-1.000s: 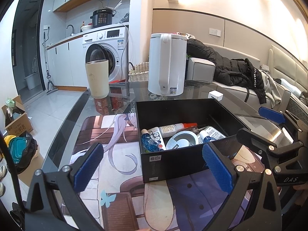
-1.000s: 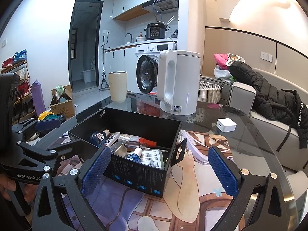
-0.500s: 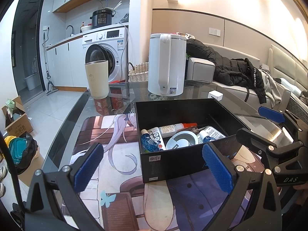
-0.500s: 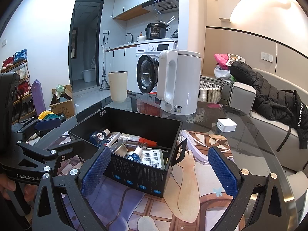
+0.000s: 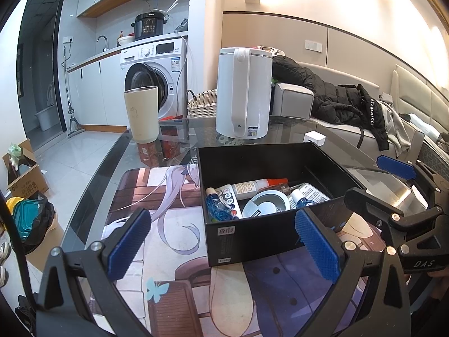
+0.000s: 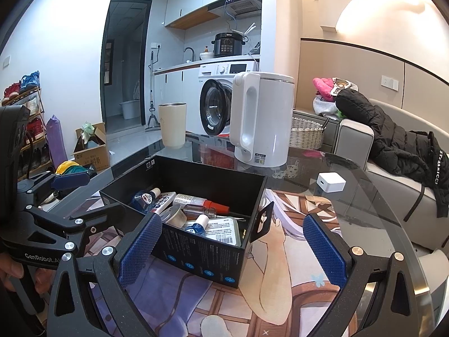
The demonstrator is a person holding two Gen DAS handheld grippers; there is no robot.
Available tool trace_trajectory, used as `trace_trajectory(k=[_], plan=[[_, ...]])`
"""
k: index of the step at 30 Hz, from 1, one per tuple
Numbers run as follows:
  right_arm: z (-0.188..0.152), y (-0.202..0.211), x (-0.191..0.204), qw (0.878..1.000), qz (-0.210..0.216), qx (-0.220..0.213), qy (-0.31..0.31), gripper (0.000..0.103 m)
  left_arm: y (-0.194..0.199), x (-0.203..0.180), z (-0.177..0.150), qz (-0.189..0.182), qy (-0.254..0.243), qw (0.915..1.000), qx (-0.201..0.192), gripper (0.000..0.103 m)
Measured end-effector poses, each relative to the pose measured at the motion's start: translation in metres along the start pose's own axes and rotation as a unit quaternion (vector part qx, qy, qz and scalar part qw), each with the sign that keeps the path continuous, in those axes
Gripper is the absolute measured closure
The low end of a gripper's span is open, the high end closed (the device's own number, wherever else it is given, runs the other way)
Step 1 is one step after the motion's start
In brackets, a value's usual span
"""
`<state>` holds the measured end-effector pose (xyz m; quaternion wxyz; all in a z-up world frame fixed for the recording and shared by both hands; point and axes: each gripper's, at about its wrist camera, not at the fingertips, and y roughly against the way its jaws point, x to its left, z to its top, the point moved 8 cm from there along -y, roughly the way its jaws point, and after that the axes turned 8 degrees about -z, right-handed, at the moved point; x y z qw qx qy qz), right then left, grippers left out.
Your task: Organize rigid objects
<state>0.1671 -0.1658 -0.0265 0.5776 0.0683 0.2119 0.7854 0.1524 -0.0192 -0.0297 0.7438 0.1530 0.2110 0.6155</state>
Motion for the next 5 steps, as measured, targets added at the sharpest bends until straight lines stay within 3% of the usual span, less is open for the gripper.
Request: trace_trajectory(k=[5], plan=[[0.0003, -0.0004, -0.0002, 1.000, 0.000, 0.000, -0.001, 0.001, 0.0009, -0.0002, 0.0011, 0.001, -0.002, 1.0000, -0.005, 0.000]])
